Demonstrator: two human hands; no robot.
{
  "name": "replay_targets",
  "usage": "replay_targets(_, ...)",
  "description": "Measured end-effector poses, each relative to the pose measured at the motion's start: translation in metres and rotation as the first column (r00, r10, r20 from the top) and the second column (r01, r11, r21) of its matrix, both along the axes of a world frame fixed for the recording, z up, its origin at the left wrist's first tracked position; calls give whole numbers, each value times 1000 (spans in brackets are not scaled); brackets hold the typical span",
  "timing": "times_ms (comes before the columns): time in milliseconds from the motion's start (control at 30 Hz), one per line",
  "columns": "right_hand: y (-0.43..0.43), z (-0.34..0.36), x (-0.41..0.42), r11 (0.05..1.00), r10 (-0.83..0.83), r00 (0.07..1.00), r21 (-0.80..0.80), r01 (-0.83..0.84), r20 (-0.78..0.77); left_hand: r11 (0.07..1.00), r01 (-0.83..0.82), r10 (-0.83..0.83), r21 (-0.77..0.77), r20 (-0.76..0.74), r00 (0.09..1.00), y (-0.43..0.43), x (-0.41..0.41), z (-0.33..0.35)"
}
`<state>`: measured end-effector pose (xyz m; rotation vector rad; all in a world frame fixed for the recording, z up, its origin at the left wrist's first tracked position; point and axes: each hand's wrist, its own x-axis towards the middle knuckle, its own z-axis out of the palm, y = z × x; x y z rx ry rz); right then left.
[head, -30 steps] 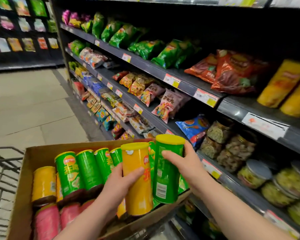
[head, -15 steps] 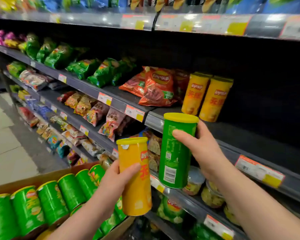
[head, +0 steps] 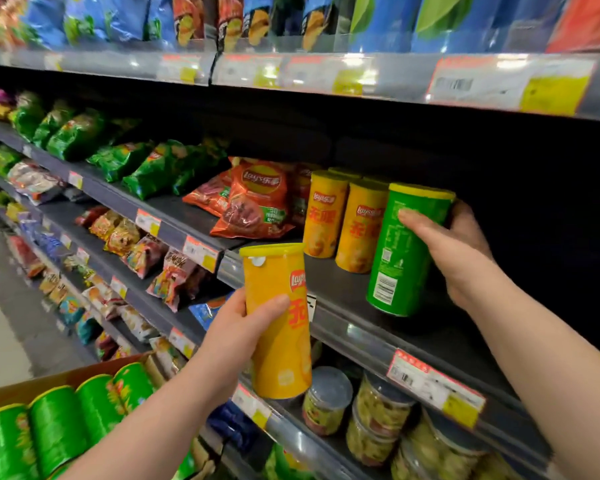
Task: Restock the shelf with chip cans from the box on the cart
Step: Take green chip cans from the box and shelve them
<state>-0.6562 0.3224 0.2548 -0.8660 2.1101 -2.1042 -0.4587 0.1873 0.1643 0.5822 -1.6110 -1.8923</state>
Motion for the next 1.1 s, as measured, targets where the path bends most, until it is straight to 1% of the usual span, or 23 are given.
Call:
replay_targets(133, -4, -8, -27, 999, -50, 999, -17, 50, -1, 1000, 14, -14, -22, -6, 1000, -6, -11, 5)
replay_targets(267, -10, -20, -51, 991, -125, 992, 51, 124, 29, 999, 26, -26, -19, -21, 999, -18, -23, 11)
replay_targets(400, -14, -22, -62, 984, -151, 988, 98, 146, 39, 996, 71, -73, -53, -30, 997, -34, -34, 17)
replay_targets(467, -16, -21, -65, 973, -167, 985, 170, 157, 45, 994, 89, -92, -60, -40, 995, -43, -39, 23)
replay_targets(567, -18, -28, -68, 921, -184, 982, 356, 159, 38, 989, 124, -128, -80, -52, 990, -54, -45, 33)
replay_targets(633, -21, -33, -67, 897, -224, 974, 399, 190, 39, 986, 140, -146, -86, -63, 987, -61, -49, 37)
replay_targets(733, -25, -33, -70, 881, -293, 956, 397, 259, 26, 981, 162, -169, -104, -63, 984, -70, -55, 42)
replay_targets(867, -27, -30, -72, 880, -308, 950, 395, 266, 47, 977, 180, -188, -115, -66, 980, -79, -65, 44)
replay_targets(933, -28, -31, -70, 859, -362, 932, 392, 329, 10, 972, 196, -206, -129, -69, 976, -82, -69, 47)
replay_targets(967, -28, -32, -69, 841, -415, 909, 371, 394, -25, 968, 210, -221, -139, -71, 973, -83, -71, 48)
replay_targets(1033, -27, -33, -64, 807, -512, 851, 274, 524, -118, 960, 237, -251, -147, -83, 965, -84, -75, 50)
replay_targets(1067, -27, -31, -58, 812, -521, 837, 205, 547, -168, 958, 245, -259, -147, -83, 962, -85, -78, 51)
replay_targets(1100, -28, -28, -50, 842, -485, 853, 161, 515, -193, 957, 249, -263, -150, -82, 961, -87, -83, 51)
